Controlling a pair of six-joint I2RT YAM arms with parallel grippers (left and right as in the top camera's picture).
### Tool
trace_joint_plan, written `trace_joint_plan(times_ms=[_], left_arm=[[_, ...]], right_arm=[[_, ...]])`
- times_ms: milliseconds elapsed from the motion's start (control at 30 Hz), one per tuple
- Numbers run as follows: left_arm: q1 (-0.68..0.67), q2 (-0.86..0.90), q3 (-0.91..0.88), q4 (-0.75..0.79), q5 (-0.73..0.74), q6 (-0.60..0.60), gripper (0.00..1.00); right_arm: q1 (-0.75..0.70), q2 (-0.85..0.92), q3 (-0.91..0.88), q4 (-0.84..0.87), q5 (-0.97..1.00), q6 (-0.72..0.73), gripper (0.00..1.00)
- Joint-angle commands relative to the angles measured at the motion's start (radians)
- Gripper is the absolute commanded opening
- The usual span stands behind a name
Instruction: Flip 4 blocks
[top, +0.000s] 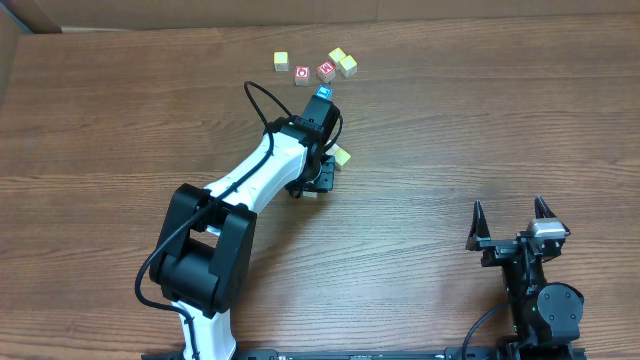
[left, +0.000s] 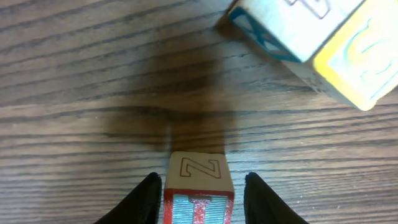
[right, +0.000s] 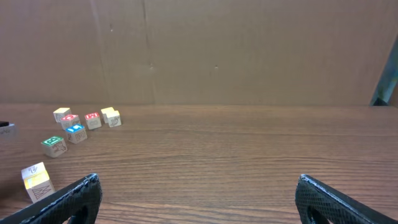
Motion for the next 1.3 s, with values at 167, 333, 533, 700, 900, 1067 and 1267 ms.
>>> trace_joint_plan(times_ms=[167, 333, 533, 700, 900, 1067, 1267], left_arm=[[-0.009, -0.019, -0.017, -0.014, 0.025, -0.077, 0.27], [-0.024, -0.019, -0.017, -0.024, 0.028, -0.077, 0.23], [-0.048, -0.019, -0.017, -0.090, 0.036, -0.089, 0.19], [-0.072, -0.019, -0.017, -0.155, 0.050, -0.142, 0.18], [-0.091, -0.019, -0.017, -0.208, 0.092, -0.250, 0.19], [-0.103, -0.019, -0.017, -0.196, 0.080, -0.289, 0.19], [-0.105, -0.019, -0.017, -0.161, 0.056, -0.289, 0.20]], right_arm=[[-0.003, -0.007, -0.010, 0.006, -0.005, -0.001, 1.00], [-0.003, -0.007, -0.010, 0.006, -0.005, -0.001, 1.00], [-0.003, -0.007, -0.010, 0.006, -0.005, -0.001, 1.00], [-0.003, -0.007, -0.010, 0.006, -0.005, -0.001, 1.00], [-0.003, -0.007, -0.010, 0.006, -0.005, -0.001, 1.00], [-0.003, -0.007, -0.010, 0.006, -0.005, -0.001, 1.00], [-0.003, -0.007, -0.010, 0.006, -0.005, -0.001, 1.00]])
